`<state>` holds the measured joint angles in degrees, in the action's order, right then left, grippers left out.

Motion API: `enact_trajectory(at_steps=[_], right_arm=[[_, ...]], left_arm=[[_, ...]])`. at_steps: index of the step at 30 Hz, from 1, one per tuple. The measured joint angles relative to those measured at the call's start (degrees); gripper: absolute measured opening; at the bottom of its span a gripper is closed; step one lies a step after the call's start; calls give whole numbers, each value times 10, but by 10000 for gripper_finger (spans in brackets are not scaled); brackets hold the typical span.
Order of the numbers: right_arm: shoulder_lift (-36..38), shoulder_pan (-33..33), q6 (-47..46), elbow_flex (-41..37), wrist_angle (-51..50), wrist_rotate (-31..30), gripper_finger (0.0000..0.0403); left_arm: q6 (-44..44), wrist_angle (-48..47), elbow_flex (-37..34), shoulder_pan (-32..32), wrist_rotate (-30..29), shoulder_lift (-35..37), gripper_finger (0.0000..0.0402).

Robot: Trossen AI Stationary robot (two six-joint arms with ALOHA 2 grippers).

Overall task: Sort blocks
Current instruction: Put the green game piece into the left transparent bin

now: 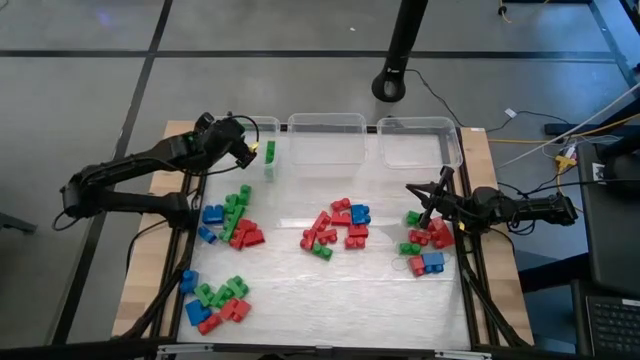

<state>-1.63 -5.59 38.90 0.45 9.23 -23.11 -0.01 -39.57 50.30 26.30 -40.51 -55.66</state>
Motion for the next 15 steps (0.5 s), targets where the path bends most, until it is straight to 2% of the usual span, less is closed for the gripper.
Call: enact_trajectory(at_steps=[3,5,11,15], right_arm=[[0,0,0,0,0,0,19],[0,0,1,0,-1,0,19],[0,0,4,0,-3,0,19],[0,0,6,0,-4,0,19]], left_arm=[[-3,-3,5,0,1,0,210],[10,-6,20,-13,27,2,211],[86,-5,48,-99,217,21,205],[135,-48,47,-155,335,22,204]])
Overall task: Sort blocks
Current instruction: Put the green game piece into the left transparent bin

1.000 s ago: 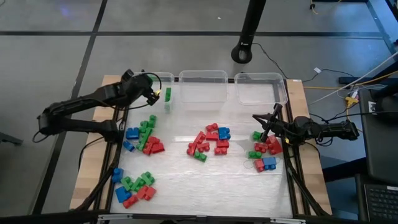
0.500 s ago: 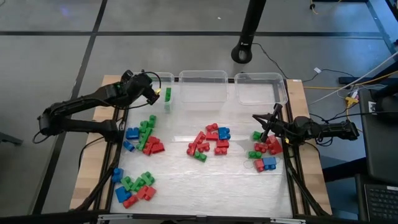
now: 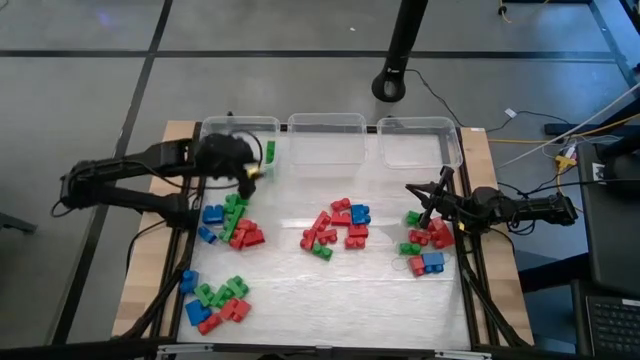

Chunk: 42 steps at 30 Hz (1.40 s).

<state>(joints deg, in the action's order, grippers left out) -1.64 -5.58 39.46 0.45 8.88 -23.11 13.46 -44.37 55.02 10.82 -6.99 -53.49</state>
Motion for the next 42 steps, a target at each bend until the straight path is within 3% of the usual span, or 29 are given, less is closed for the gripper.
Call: enact_trajectory(at_steps=[2,7,24,42], right_arm=[[0,0,0,0,0,0,19],[0,0,0,0,-7,0,19],[0,0,0,0,-13,-8,19],[0,0,0,0,-14,-13,19]], left_arm=[[25,-23,-6,-29,31,-1,205],[123,-52,-39,-78,33,-1,202],[449,-139,-169,-113,44,-15,200],[479,-87,-220,-113,30,-93,200]])
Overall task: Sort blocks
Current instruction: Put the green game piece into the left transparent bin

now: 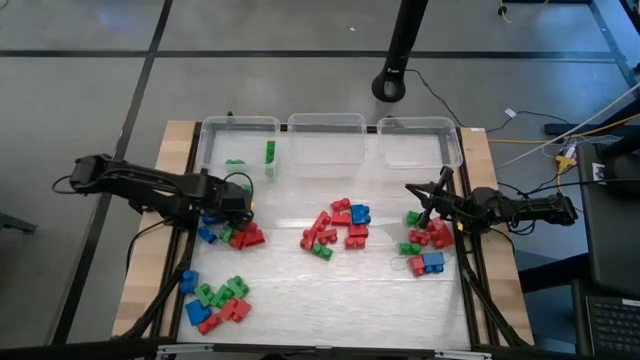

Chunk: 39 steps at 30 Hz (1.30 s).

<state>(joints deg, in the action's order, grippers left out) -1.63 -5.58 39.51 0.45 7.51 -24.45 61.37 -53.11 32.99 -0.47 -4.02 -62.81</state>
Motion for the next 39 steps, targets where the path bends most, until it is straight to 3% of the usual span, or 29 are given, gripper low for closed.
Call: enact_trajectory(at_steps=[9,17,24,31,39], right_arm=[[0,0,0,0,-1,0,19],[0,0,0,0,-2,0,19],[0,0,0,0,-2,0,19],[0,0,0,0,-2,0,19],[0,0,0,0,-5,0,19]], left_arm=[[1,-1,3,1,-8,-37,200],[-12,-9,14,1,-22,-22,200],[18,-73,16,2,-42,-7,200],[9,-7,1,1,-38,-7,200],[2,6,1,1,-37,-8,200]])
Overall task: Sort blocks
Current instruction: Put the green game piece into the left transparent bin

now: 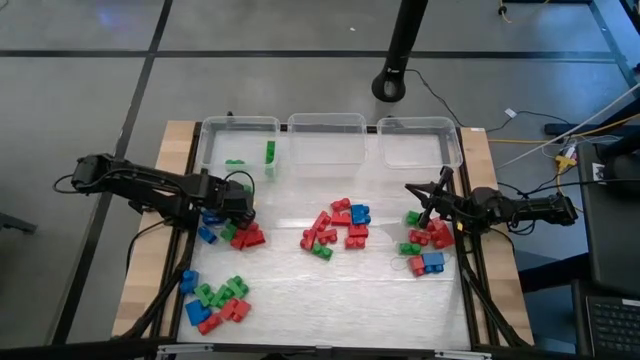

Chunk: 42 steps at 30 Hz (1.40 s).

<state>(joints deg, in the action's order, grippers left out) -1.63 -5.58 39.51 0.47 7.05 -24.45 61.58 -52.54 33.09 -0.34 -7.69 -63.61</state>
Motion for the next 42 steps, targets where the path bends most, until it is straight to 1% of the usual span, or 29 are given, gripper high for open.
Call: enact_trajectory(at_steps=[5,8,14,20,25,32,35,39,42], right_arm=[[0,0,0,0,-1,0,19],[0,0,0,0,0,0,19],[0,0,0,0,-3,0,19],[0,0,0,0,-5,0,19],[0,0,0,0,-10,0,19],[0,0,-2,0,-12,0,19],[0,0,-2,0,-12,0,19],[0,0,-2,0,-12,0,19],[0,0,-3,0,-12,0,19]], left_arm=[[-31,31,0,0,9,0,200],[-32,23,0,0,9,0,200],[-17,-26,0,0,3,0,200],[-36,16,0,-9,9,0,200],[-48,-30,0,-9,-3,-7,200],[-76,-16,0,-21,2,-19,200],[-68,-7,-14,-28,4,-25,200],[-55,26,-53,-31,16,-26,200],[-59,47,-69,-31,16,-23,200]])
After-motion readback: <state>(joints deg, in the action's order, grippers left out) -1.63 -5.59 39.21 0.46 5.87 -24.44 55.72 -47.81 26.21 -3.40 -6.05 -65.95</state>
